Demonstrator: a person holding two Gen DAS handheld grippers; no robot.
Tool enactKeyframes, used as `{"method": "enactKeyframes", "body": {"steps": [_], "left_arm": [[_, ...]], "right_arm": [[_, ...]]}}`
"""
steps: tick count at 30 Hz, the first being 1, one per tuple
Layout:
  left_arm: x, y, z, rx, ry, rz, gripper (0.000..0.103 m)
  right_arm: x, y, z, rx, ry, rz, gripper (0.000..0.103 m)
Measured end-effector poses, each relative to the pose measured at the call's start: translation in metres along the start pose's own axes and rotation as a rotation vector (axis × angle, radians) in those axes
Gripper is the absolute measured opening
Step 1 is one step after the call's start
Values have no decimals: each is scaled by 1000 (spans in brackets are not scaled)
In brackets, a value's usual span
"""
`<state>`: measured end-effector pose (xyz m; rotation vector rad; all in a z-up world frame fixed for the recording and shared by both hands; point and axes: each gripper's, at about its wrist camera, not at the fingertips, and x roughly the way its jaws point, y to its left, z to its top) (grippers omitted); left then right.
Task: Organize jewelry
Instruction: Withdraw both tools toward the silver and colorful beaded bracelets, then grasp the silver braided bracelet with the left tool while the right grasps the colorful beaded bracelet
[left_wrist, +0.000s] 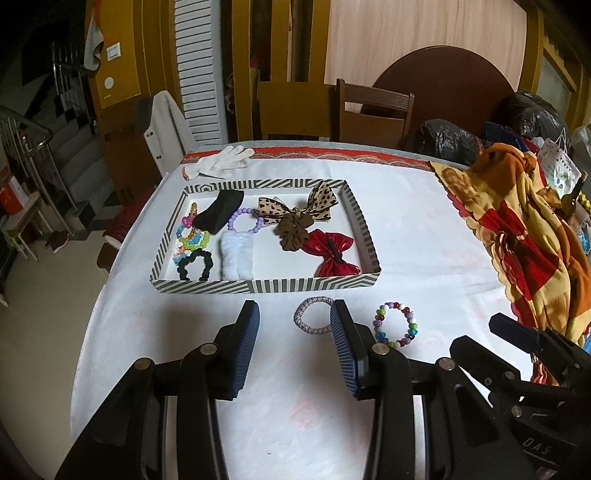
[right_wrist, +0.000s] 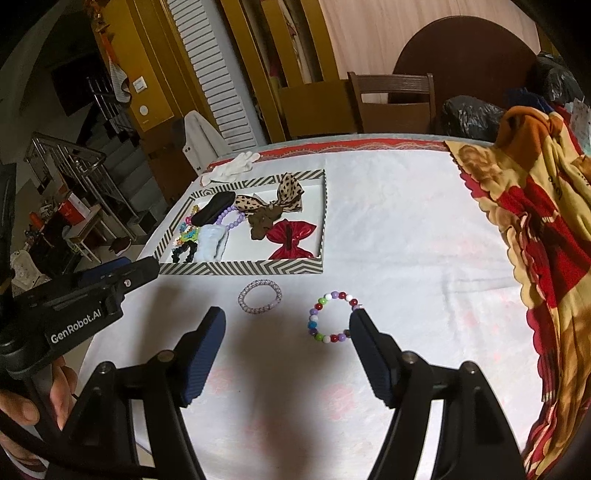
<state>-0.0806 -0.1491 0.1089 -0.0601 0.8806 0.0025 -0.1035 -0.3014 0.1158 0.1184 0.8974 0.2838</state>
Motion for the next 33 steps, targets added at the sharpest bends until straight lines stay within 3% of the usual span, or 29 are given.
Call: {"method": "enactKeyframes", "body": {"steps": [14,19,26,33], "left_arm": [[10,10,-7,-13,33,-7,46],[32,24,-15,-62,100,-30,46],[80,35,-27,-131,239,-134,46],[116,29,-21,-108,293,-178,46]], "right_arm": [[14,6,-4,-2,32,1,73],[32,-11,-18,17,66,-26,73],[68,-47,-41,100,134,-82,73],[101,-64,-29,108,139,-139,71]]}}
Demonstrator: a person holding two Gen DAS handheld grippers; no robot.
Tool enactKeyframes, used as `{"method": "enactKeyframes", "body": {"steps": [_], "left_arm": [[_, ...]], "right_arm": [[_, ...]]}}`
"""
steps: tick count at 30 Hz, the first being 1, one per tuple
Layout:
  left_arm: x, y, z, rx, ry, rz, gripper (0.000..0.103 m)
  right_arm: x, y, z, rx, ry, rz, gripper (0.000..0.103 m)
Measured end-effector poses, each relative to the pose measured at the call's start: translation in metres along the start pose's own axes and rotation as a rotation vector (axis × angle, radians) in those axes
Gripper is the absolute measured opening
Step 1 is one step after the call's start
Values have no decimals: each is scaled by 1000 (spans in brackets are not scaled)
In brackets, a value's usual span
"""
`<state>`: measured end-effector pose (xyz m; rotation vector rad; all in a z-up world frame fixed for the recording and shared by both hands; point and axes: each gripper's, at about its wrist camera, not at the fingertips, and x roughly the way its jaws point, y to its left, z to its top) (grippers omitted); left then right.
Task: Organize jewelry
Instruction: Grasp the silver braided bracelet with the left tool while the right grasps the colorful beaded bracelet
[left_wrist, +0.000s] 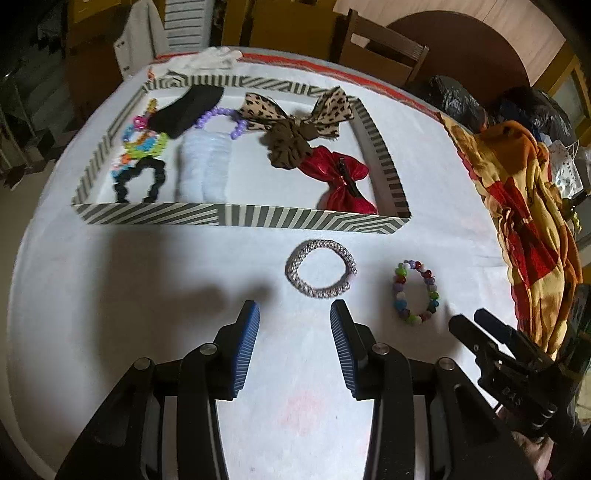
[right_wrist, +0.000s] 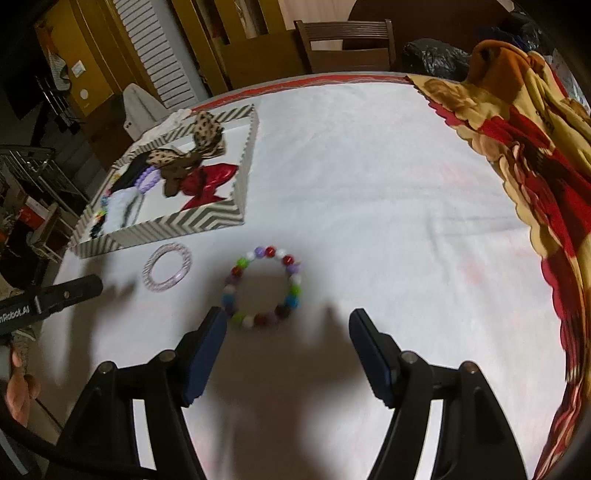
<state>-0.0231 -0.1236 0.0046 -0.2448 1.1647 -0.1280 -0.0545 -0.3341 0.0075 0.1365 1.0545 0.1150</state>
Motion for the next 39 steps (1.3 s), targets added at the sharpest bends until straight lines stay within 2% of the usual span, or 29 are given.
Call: {"method": "enactKeyframes", "body": {"steps": [12,18,24,29,32,33,34,35,39], "left_arm": [[34,-1,15,38,40,40,46],[48,-6,20,60,49,63,46],[61,-11,25,73,66,74,46],[67,-20,28,101,48,102,46],[70,-27,29,124,38,103,46],[70,-28,29,129,34,93,42],[70,-28,28,132,29,73,23],[69,-27,27,133,34,69,15],[63,-22,25,130,54,9,14]], "right_arm": [[36,11,22,-44,13,-62,68],[49,17,24,-78,25,-98,59],[55,17,25,-91,13,-125,46],[57,16,28,-120,-11,-155,17],[57,16,29,-129,-12,-142,9],[57,16,30,-133,-9,-134,9],[56,15,30,-133,-6,-126,9],[55,14,30,-128,-2,-112,9],[42,9,30,-89,-18,-53,9]]}}
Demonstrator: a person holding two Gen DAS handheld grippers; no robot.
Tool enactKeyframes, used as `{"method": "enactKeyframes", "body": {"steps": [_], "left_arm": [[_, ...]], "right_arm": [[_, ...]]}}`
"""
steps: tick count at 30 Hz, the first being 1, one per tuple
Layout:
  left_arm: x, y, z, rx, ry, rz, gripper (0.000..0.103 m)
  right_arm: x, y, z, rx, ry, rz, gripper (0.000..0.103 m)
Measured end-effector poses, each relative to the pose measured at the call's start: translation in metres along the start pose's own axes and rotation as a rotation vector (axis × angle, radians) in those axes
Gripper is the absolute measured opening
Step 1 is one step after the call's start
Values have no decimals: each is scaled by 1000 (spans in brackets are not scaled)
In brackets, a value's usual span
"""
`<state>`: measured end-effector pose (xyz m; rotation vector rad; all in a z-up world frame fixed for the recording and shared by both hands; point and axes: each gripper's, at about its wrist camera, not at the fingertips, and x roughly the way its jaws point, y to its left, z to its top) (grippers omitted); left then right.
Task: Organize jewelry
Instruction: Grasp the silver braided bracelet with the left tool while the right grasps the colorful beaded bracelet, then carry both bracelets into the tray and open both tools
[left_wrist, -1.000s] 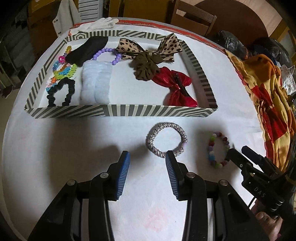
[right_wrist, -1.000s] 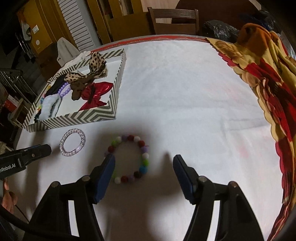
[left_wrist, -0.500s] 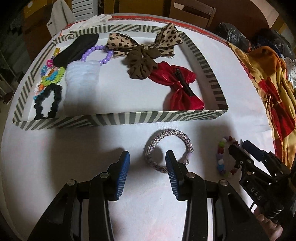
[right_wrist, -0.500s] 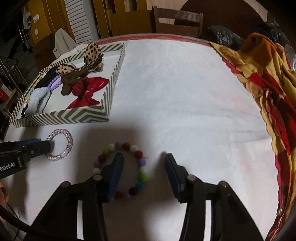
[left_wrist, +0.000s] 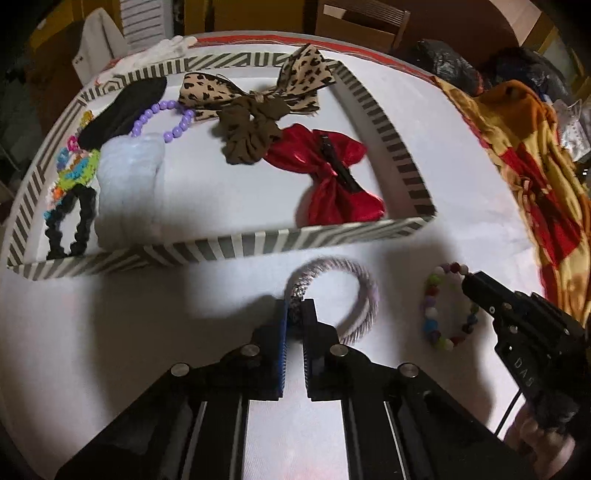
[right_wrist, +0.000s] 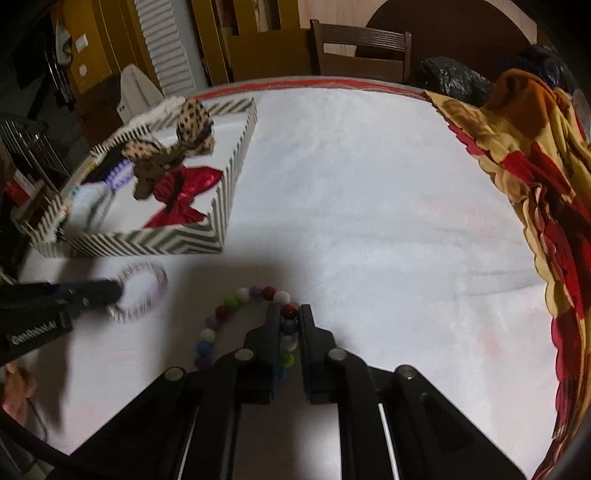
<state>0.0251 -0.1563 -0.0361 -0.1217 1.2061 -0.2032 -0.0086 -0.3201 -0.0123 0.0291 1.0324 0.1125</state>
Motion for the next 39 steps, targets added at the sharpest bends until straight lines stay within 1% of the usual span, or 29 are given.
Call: {"method": "enactKeyframes", "body": {"steps": [3,6,10,13,16,17,21,25,26,28,32,34,36,39], "left_arm": [[-17,3,-4,1,-12,-38,13],[-42,7,-4,-1,-35,-71,13],[-73,18,6,-11,-86,-85,13],[-90,29,21,-29,-125,-58,13],[-102,49,34,-54,-163,-26,13],[-105,57,39,-63,-172,-12,13],[-104,84,61,-90,-189,37,14],[-89,111,82,-132,-180,63,14],[-83,117,88,-140,-175,69,14],[-73,124,95,-148,-162,75,14],[-46,135,107,-163,-126,92,14],[-35,139,111,-171,-107,97,14],[-25,143,114,-178,-93,96,14],[-17,146,117,-185,-87,101,14]], "right_arm": [[-17,0,4,9,-19,39,9],[-40,9,11,-27,-50,54,9],[-65,25,26,-71,-98,76,9],[-83,41,44,-97,-142,109,9],[-89,55,62,-113,-166,142,9],[-87,62,70,-115,-166,165,9],[-72,87,91,-121,-150,225,9],[-45,118,106,-144,-121,247,9],[-33,126,111,-141,-101,260,9],[-16,137,114,-124,-74,288,9],[16,147,113,-76,-21,330,9],[36,147,109,-53,17,323,9],[54,145,103,-56,58,274,9],[67,138,97,-53,95,238,10]]}}
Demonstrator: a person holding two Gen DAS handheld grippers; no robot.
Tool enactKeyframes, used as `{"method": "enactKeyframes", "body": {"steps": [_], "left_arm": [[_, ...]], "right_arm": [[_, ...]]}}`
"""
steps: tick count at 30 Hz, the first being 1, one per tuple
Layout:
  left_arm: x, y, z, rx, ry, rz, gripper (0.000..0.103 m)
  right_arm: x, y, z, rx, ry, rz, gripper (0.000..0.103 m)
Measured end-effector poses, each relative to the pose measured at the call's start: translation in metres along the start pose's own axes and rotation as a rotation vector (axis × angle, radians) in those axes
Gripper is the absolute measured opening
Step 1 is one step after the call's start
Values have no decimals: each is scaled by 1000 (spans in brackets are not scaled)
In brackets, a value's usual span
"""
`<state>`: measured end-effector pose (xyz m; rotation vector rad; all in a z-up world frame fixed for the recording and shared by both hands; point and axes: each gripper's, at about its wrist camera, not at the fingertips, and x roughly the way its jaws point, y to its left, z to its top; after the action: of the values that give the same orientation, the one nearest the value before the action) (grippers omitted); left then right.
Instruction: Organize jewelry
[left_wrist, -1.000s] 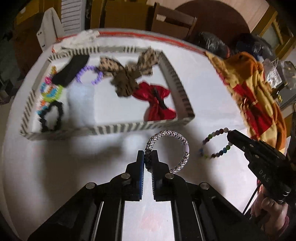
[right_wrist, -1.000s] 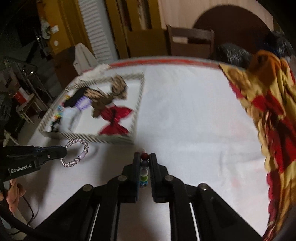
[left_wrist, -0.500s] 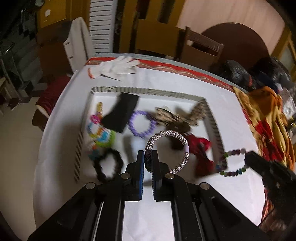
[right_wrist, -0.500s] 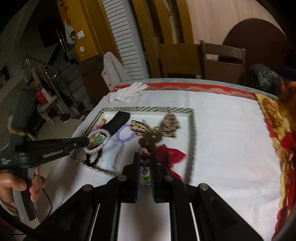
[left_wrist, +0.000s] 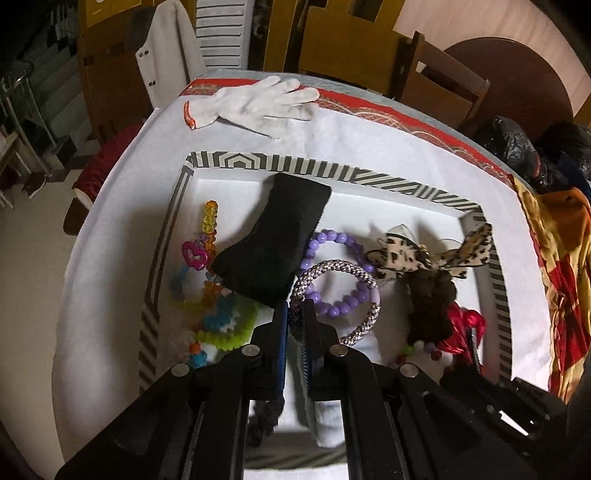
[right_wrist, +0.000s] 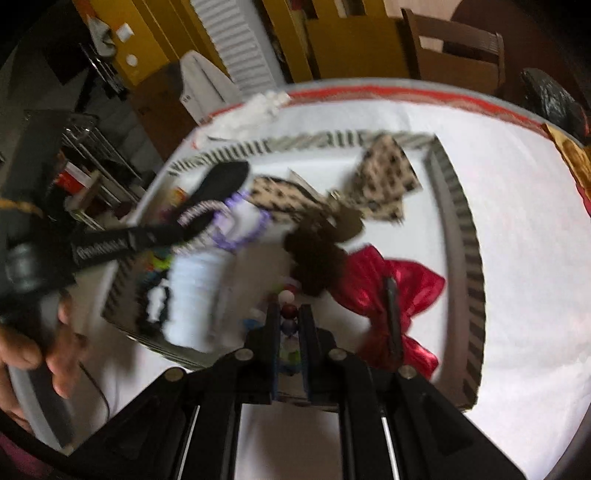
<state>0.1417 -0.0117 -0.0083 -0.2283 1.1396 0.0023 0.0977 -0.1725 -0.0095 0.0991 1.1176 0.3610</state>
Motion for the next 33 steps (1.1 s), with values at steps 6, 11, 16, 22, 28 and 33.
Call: {"method": "enactKeyframes", "body": {"steps": [6,11,16,22,28,33], "left_arm": [[9,3,1,-14,11,5,18],[-1,6,-4,-26,-1,22,37],[-23,2,-16,-18,-27,38,37],[-63,-6,-39,-24,-90,43,37],[-102,-16,-64,-9,-158,72,37],[-132,-24,-88,16,-215,117,37]], "right_arm": [[1,-11,-2,37,18,-25,27],[-16,-9,-6,42,-17,-6,32],[-37,3,-7,7,-68,-21,42],[-66,15,-12,-10,-148,-34,50],[-96,23,-25,-37,-196,-64,57],[-118,29,-35,-65,-215,-79,61]]}}
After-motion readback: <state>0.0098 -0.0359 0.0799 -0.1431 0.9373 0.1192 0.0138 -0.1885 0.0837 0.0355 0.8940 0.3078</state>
